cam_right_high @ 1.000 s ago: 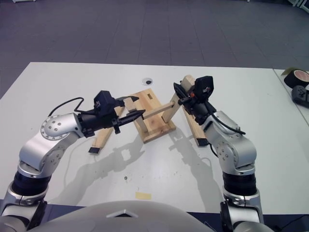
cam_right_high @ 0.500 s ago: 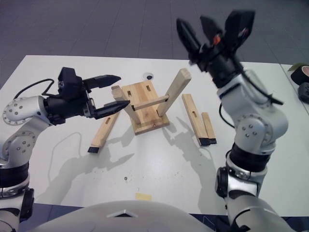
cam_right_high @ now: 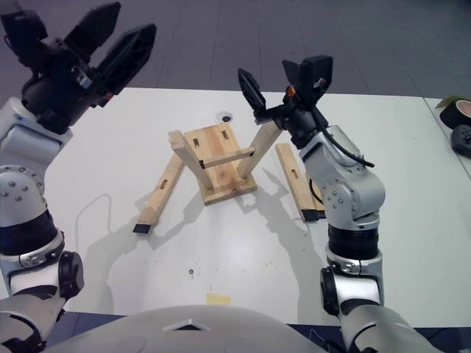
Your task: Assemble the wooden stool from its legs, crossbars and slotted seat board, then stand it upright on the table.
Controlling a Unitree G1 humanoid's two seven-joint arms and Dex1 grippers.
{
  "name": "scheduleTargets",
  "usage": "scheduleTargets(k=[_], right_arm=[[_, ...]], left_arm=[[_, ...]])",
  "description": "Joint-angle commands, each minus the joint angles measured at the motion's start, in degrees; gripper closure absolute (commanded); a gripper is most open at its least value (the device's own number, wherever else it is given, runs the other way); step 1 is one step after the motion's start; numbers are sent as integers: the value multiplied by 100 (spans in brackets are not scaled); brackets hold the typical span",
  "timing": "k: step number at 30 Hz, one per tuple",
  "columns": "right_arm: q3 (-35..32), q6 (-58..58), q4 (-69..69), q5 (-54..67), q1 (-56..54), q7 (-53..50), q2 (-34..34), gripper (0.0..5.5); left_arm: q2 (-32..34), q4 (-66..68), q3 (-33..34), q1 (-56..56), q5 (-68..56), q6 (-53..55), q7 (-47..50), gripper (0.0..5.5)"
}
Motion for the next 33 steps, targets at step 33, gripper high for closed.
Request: scheduleTargets(k=[33], right_arm=[[-10,629,-1897,1878,659,1062,-604,11]], left_arm=[[35,-698,-2523,1582,2118,107,-842,10]])
